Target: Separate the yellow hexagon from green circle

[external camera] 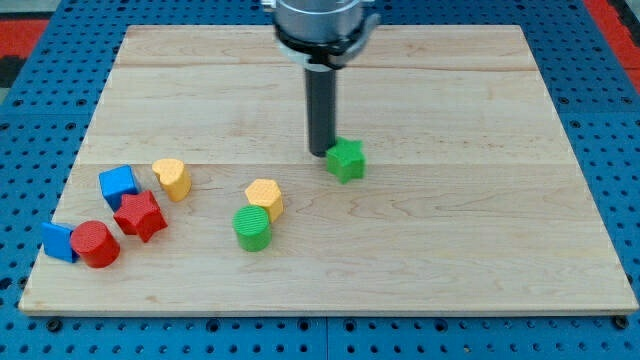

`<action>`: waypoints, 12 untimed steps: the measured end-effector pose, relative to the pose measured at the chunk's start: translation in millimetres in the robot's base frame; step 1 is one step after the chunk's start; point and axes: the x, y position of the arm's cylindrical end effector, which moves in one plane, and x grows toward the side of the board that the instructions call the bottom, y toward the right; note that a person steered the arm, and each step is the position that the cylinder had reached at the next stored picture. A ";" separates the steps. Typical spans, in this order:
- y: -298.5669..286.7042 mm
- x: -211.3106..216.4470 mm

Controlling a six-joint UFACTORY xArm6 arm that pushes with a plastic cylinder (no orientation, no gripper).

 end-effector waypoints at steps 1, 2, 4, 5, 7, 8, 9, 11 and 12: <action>-50.3 13.2; -72.9 42.0; -178.5 51.4; -162.9 50.6; -207.8 48.9; -184.7 49.1; -152.3 68.4; -144.9 113.7; -136.3 101.9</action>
